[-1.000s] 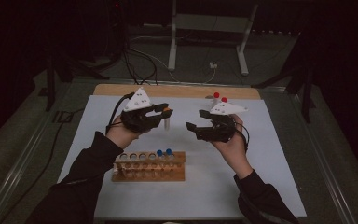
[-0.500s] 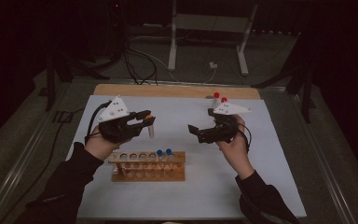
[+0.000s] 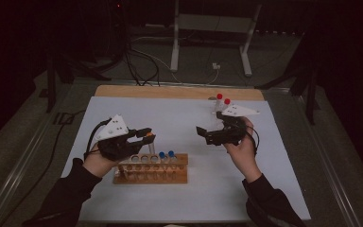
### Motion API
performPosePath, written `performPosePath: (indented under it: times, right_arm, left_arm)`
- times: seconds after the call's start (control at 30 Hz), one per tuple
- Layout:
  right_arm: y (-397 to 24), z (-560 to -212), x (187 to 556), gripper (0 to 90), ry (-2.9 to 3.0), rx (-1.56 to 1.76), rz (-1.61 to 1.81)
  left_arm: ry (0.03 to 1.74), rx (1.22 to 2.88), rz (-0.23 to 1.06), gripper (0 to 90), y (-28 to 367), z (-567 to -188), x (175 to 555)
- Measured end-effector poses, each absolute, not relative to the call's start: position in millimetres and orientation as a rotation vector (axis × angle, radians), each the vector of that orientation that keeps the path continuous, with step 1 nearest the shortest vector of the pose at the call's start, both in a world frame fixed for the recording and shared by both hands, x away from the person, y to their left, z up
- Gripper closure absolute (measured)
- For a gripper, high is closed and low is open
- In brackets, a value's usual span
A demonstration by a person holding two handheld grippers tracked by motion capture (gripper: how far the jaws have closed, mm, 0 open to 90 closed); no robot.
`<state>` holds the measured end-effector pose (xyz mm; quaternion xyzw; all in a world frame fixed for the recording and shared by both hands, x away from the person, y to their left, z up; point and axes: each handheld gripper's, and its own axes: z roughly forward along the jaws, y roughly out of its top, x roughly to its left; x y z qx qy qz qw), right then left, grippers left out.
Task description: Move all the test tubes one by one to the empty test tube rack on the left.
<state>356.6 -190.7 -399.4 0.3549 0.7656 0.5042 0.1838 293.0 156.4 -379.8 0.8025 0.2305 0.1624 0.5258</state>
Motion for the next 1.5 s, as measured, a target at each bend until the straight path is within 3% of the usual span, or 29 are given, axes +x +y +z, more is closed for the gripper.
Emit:
performPosePath:
  times: [0.53, 0.97, 1.03, 1.3, 1.5]
  right_arm:
    - [-197.2, -402.9, 358.0, 0.0, 2.165, 1.023, 1.415]
    - [-200.4, -401.0, 358.5, 0.0, 2.158, 1.014, 1.436]
    - [-202.3, -399.0, 358.5, 0.0, 2.146, 1.008, 1.438]
    - [-226.8, -389.5, 370.7, 0.0, 2.046, 1.010, 1.422]
    - [-251.7, -396.8, 390.3, 0.0, 1.982, 1.107, 1.363]
  left_arm:
    - [0.587, 1.979, 0.309, 71.7, 156.5, -434.4, 291.6]
    - [0.550, 2.034, 0.309, 69.8, 151.9, -440.8, 291.6]
    - [0.541, 2.019, 0.300, 62.7, 153.0, -441.7, 290.7]
    - [0.565, 1.963, 0.341, 20.6, 159.1, -437.1, 285.1]
    - [0.545, 1.920, 0.315, 7.9, 164.8, -431.2, 283.9]
